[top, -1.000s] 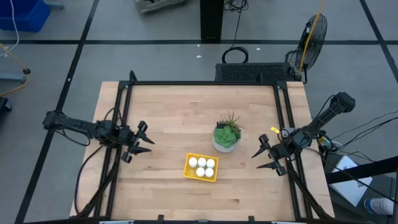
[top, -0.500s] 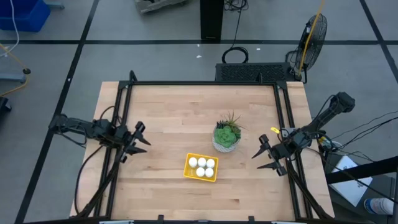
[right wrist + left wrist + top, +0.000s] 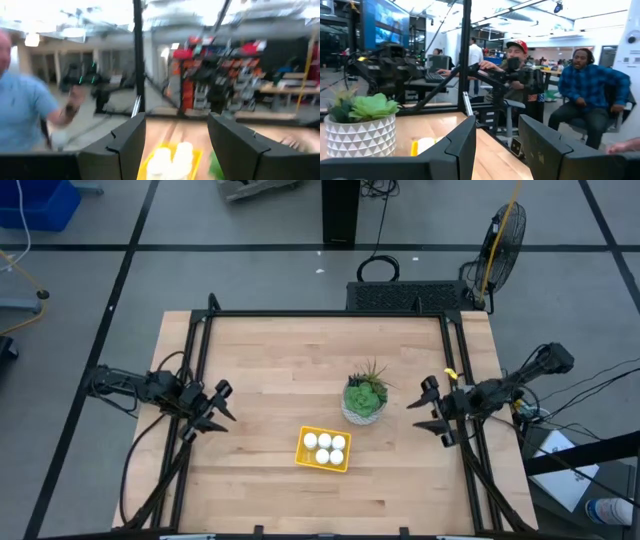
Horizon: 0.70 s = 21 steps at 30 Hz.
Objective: Pick and place pill bottles into a basket
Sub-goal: Return to Home Position
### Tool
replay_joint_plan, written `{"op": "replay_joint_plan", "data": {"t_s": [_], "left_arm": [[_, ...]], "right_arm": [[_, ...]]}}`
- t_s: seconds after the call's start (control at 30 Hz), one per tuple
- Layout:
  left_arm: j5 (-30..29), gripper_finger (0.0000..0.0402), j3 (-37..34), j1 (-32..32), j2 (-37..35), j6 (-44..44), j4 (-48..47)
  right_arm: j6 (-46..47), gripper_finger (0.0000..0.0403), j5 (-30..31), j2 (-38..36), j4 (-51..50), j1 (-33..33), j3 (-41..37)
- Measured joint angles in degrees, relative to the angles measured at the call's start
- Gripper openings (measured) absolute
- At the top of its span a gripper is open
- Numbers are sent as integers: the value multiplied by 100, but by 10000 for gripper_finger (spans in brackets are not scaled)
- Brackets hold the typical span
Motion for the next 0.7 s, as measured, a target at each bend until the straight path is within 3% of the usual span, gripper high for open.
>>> {"op": "replay_joint_plan", "data": {"t_s": [0.23, 0.57, 0.7], "left_arm": [[235, 152, 0, 0, 0, 145, 14], [276, 152, 2, 0, 7, 334, -715], [261, 152, 2, 0, 15, 222, -944]], "right_arm": [[-8, 208, 5, -534, -111, -291, -17], [-15, 208, 4, -1528, -130, -528, -17], [-16, 208, -11, -1531, 229, -528, -17]]}}
